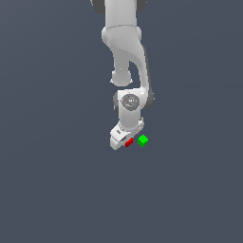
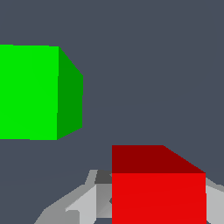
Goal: Stack the red cube on top of the green cube.
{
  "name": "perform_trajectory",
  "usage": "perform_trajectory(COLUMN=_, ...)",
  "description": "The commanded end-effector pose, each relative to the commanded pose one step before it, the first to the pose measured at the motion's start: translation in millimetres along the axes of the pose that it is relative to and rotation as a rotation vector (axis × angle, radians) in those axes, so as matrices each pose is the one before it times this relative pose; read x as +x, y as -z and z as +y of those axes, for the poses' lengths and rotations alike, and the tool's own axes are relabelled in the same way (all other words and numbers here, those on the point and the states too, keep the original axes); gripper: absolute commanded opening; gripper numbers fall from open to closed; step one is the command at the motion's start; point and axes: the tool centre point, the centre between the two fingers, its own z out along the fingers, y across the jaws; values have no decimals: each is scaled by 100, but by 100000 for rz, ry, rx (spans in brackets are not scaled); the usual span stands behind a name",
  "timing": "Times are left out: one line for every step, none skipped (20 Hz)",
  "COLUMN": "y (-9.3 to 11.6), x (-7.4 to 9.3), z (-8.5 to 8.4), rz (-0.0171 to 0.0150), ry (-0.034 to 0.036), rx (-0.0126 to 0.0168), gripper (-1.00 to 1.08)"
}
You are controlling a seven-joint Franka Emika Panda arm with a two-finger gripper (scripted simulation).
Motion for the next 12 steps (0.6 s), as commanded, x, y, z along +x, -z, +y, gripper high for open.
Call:
perform_trajectory(y=-41, x=33, z=10, rz=54, ry=14, rx=-39, gripper=-100)
perform_trajectory(y=0, x=0, z=0, rz=0, ry=0, rx=0, gripper=-100)
perform_trajectory(y=0, x=0, z=0, rz=0, ry=0, rx=0, gripper=-100)
perform_trajectory(y=0, x=0, z=0, rz=0, ry=0, rx=0, gripper=-100)
perform_trajectory(y=0, x=0, z=0, rz=0, ry=0, rx=0, gripper=-100)
perform_trajectory(y=0, x=0, z=0, rz=0, ry=0, rx=0, gripper=-100)
perform_trajectory(y=0, x=0, z=0, rz=0, ry=0, rx=0, gripper=-100)
perform_trajectory(y=0, x=0, z=0, rz=0, ry=0, rx=0, gripper=-100)
perform_trajectory(y=35, x=-43, z=52, rz=-12, ry=-92, rx=-31, gripper=-100)
perform_trajectory(y=29, x=-1, z=0, rz=0, ry=0, rx=0, gripper=-100)
perform_trajectory(y=88, x=-3, z=-1, rz=0, ry=0, rx=0, gripper=-100)
perform_trajectory(y=147, x=-5, z=-2, rz=0, ry=0, rx=0, gripper=-100)
